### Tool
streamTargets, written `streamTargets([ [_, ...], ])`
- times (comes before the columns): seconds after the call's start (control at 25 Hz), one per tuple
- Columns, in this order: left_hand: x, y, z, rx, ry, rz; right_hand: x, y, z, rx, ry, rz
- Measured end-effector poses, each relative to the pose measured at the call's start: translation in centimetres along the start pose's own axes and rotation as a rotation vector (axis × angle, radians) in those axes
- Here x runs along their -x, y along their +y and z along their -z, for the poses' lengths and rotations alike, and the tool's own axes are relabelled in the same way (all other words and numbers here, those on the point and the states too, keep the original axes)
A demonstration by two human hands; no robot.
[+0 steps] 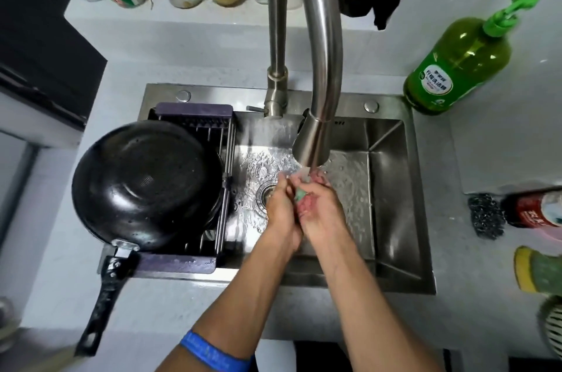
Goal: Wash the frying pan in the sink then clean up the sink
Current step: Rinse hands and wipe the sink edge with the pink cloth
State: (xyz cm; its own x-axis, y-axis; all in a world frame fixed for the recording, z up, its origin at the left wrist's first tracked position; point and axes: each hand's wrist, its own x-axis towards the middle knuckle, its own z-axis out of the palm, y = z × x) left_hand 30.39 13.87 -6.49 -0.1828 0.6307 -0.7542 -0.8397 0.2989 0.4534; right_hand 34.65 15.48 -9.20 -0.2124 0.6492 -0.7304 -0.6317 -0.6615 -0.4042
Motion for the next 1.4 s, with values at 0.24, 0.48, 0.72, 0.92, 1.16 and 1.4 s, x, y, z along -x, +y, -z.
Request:
streamTargets([
  [0.24,-0.1,1.0,-0.5,-0.271,0.103,0.018,-0.4,0.3,-0.8,0.154,0.257,0.093],
  [0.48,0.3,0.2,1.2,-0.314,0.143,-0.011,1.1,0.6,-0.5,0.180,0.227,-0.005],
  [0.72,5.0,1.2,0.5,-0.843,0.188,-0.371,2.3,0.7,0.9,0.149,0.377,0.099],
  [0.92,7.2,3.3,-3.0,-0.872,0.074,-0.780,3.5,-0.5,0.8,0.369,0.351,0.151],
  [1.16,6.1,5.5,-2.1,-0.886,-0.043,-0.830,5.3,-1.4,0.8,0.327,0.353,0.138],
  [1.4,7.4,6.6,4.2,-0.956,0.169,-0.647,8.2,-1.5,-1.0,0.296,0.308,0.199],
])
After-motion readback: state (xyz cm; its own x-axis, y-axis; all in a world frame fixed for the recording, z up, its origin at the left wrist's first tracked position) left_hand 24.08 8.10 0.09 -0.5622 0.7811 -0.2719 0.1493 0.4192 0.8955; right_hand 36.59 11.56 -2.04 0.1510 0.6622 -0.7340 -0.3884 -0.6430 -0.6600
